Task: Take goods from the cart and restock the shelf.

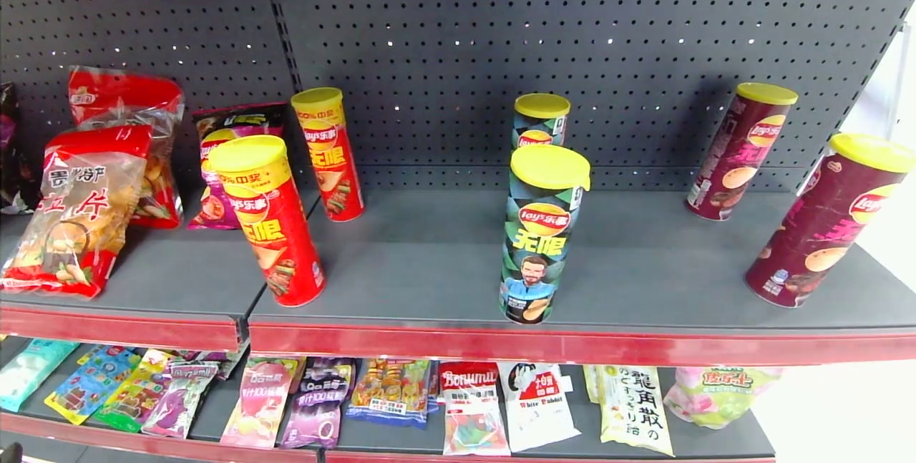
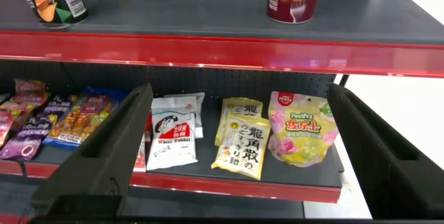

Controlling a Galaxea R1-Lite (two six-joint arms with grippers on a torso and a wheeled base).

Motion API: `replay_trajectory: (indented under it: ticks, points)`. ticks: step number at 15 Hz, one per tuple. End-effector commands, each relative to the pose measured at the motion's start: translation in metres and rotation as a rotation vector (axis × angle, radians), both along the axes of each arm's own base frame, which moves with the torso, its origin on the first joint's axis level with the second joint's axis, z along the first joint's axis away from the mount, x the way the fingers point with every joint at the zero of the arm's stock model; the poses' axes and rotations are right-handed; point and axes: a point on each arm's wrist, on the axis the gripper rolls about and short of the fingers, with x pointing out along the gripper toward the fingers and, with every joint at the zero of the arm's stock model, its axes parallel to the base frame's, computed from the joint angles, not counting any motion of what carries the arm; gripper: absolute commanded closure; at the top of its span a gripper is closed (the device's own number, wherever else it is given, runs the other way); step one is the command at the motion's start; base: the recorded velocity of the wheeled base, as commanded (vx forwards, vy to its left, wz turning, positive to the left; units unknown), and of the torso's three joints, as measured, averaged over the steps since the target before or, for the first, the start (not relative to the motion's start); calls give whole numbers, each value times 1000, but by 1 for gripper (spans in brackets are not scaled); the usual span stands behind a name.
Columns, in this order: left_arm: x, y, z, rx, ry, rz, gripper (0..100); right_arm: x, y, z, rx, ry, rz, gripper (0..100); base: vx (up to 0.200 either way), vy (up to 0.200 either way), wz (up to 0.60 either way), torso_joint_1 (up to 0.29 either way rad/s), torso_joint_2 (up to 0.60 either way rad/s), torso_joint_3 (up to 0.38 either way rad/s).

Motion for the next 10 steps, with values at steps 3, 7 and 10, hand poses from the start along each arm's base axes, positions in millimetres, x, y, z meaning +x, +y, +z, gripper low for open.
replay_trajectory:
  ticks: [3,7,10]
  points:
    - [63,-10,36,-2,151,-77,0,0,0,0,1,-1,1,0,0,0,0,0,0,0]
    - [111,-26,39,-3,249,-205,0,0,0,0,1,0,0,0,0,0,0,0,0,0]
    - [125,-49,52,1,250,-399,0,0,0,0,1,-1,1,0,0,0,0,0,0,0]
